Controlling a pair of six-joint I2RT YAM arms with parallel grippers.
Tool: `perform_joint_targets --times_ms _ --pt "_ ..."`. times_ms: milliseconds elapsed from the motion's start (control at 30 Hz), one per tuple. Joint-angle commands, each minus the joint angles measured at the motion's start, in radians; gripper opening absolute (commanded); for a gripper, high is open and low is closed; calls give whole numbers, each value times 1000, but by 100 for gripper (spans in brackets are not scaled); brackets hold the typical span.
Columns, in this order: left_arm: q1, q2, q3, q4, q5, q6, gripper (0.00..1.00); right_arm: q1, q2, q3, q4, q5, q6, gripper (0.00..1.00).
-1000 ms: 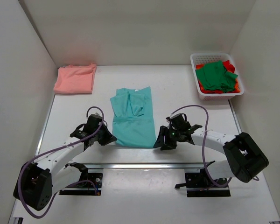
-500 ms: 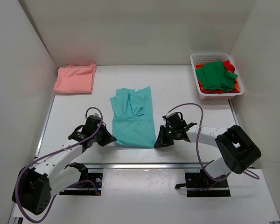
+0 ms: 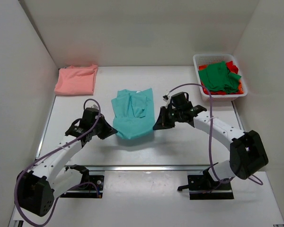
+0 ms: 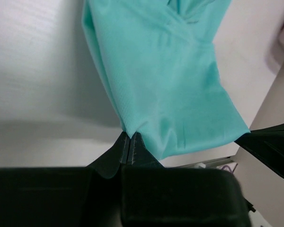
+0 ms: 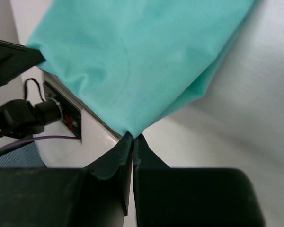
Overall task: Fold and stack the t-shirts
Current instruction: Fold the long partially folded tshirt into a neat square
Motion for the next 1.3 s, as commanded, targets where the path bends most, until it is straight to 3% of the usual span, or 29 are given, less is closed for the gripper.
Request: perform_joint_targets --times_ms 0,367,733,933,967,1000,1033,1100,1133,1200,1267 --pt "32 39 90 6 37 26 0 -30 34 121 -85 -56 -61 0" --pt "113 269 293 79 97 26 0 -167 253 428 -208 -133 -166 0" --pt "178 588 578 124 111 8 0 -247 581 911 -372 -173 -239 0" --pt "217 774 759 125 91 6 1 -290 803 1204 -280 -232 -143 0" --pt "225 800 796 136 77 15 4 -296 860 1251 -242 -246 -97 0" --pt "231 847 816 171 77 15 26 -299 882 1282 -144 -271 -63 0" --pt "247 893 845 200 77 15 38 -294 931 1293 -20 -295 -8 3" --pt "286 946 870 355 104 -6 50 -303 1007 1348 141 -282 67 21" --pt "297 967 868 400 111 -43 54 -306 1028 1371 207 -259 77 32" --pt "323 975 842 545 111 -92 50 -308 1061 1449 258 -225 77 37" --pt "330 963 819 589 100 -123 51 -316 1066 1483 245 -208 43 37"
